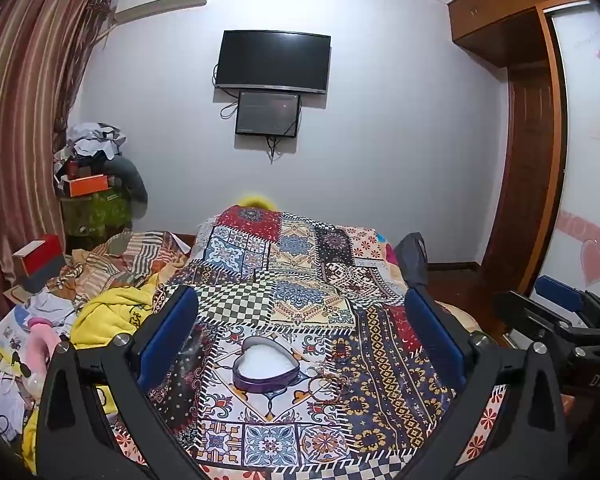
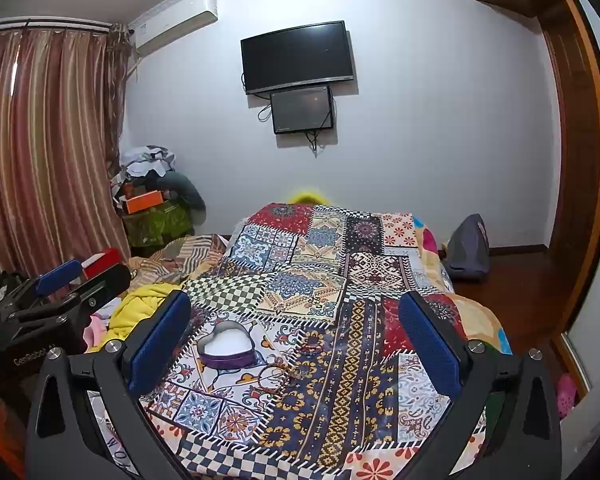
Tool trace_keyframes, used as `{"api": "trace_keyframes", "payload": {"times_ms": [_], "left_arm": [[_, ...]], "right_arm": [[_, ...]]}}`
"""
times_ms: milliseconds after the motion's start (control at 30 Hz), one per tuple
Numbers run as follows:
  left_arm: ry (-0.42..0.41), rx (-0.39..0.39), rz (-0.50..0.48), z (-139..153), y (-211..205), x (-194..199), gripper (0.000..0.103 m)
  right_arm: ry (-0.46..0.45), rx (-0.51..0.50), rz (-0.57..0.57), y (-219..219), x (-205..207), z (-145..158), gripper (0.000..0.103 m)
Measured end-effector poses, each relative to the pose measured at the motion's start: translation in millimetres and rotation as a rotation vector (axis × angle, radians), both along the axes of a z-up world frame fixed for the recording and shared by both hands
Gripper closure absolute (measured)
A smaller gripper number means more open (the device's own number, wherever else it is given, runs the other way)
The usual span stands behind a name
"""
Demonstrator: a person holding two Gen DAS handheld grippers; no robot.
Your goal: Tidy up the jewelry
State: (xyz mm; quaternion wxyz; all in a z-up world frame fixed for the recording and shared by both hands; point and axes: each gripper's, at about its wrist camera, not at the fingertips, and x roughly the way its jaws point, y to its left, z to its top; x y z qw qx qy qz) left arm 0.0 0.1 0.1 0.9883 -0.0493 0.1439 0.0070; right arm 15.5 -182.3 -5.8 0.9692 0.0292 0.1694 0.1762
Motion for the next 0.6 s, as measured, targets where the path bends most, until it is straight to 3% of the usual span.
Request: {"api": "trace_keyframes", "payload": {"times_ms": [600], "left_arm": [[0.0, 0.007, 0.002, 1.1, -4.6, -2.2, 0.0]], "right_arm": [[0.002, 0.003, 0.0, 1.6, 0.1, -2.1, 0.0]]}}
